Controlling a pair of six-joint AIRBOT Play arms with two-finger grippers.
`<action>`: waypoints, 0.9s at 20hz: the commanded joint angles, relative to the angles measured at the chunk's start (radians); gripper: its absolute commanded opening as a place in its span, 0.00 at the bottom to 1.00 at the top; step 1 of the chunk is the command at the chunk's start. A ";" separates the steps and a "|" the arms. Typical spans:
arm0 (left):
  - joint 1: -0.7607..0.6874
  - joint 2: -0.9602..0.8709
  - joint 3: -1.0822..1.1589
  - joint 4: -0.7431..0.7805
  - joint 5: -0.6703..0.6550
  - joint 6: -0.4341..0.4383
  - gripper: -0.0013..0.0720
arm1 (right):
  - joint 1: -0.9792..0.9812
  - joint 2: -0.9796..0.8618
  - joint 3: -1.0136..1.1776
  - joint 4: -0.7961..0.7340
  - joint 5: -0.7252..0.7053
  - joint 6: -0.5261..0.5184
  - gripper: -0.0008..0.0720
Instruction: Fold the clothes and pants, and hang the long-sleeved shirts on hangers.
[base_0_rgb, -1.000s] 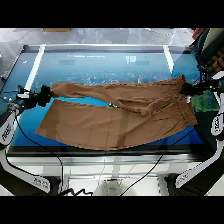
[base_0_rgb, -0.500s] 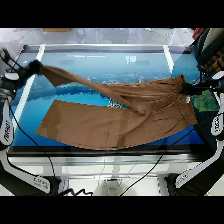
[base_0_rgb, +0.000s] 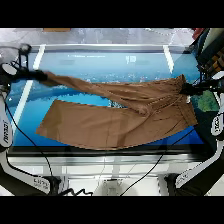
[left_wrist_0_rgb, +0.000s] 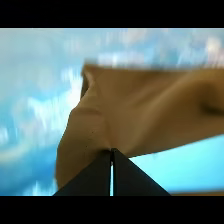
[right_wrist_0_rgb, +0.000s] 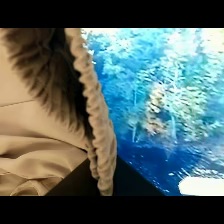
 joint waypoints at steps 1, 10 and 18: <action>-0.001 -0.062 -0.014 0.369 -0.281 -0.152 0.08 | 0.000 0.001 0.001 0.001 0.000 0.000 0.05; -0.009 -0.098 -0.005 0.553 -0.057 -0.686 0.98 | 0.000 0.001 0.001 0.001 -0.018 0.000 0.05; 0.017 -0.211 0.051 0.051 0.244 -0.584 0.97 | 0.000 0.001 0.001 0.001 -0.019 0.000 0.05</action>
